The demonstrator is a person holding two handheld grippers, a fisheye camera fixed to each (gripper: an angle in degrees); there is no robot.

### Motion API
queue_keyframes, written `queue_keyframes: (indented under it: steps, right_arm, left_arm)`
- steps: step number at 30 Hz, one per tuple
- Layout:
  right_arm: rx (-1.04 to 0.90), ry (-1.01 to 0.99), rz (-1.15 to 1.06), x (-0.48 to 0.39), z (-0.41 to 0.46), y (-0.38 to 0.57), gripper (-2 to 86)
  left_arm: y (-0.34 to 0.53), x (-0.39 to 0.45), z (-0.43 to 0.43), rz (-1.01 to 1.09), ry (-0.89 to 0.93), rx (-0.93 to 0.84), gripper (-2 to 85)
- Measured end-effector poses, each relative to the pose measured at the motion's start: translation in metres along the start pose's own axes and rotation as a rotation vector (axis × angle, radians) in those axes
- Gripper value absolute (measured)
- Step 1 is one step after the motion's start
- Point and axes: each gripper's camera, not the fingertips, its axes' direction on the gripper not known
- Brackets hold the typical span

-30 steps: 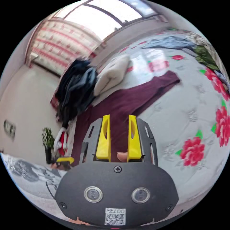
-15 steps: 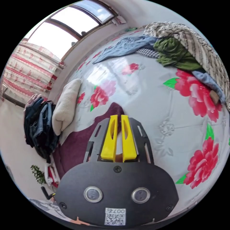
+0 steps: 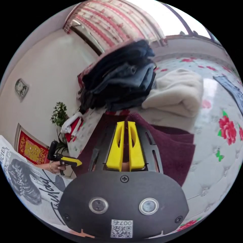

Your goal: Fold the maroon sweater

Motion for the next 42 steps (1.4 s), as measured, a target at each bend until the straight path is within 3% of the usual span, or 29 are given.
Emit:
queue_keyframes:
  steps: [4, 9, 13, 16, 20, 25, 29, 32, 34, 39, 42]
  right_arm:
    - [-0.244, 0.008, 0.059, -0.03, 0.102, 0.025, 7.1]
    - [-0.191, 0.054, 0.066, -0.065, 0.11, 0.043, 8.7]
    - [-0.281, 0.044, -0.017, -0.106, 0.14, 0.037, 10.0]
    - [-0.334, 0.011, -0.085, -0.144, 0.177, 0.025, 10.9]
    - [-0.419, -0.013, -0.164, -0.198, 0.246, 0.003, 12.2]
    - [-0.515, 0.004, -0.162, -0.234, 0.321, -0.026, 14.0]
    - [-0.589, 0.079, -0.102, -0.243, 0.372, -0.047, 15.5]
    - [-0.647, 0.16, -0.046, -0.236, 0.403, -0.053, 15.6]
    - [-0.666, 0.227, -0.049, -0.236, 0.413, -0.053, 14.6]
    - [-0.754, 0.455, -0.252, -0.253, 0.429, -0.053, 8.5]
    - [-0.656, 0.33, -0.243, -0.236, 0.384, -0.068, 4.2]
  left_arm:
    - [0.022, -0.024, -0.022, -0.055, 0.001, 0.065, -0.2]
    - [0.057, -0.052, -0.05, -0.128, -0.049, 0.135, 3.1]
    - [0.08, -0.069, -0.059, -0.181, -0.094, 0.134, 14.0]
    - [0.085, -0.066, -0.06, -0.174, -0.126, 0.113, 17.0]
    - [0.085, -0.057, -0.04, -0.134, -0.133, 0.037, 16.6]
    - [0.079, -0.022, -0.01, 0.009, -0.272, -0.075, 7.6]
    - [0.079, -0.006, -0.013, 0.088, -0.26, -0.072, 4.7]
    - [0.086, -0.004, -0.029, 0.081, -0.161, -0.004, 4.2]
    - [0.093, -0.003, -0.045, 0.067, 0.003, 0.067, 3.9]
    - [0.092, 0.03, -0.065, 0.173, 0.081, 0.125, 3.7]
    - [0.085, 0.063, -0.075, 0.284, 0.086, 0.126, 3.7]
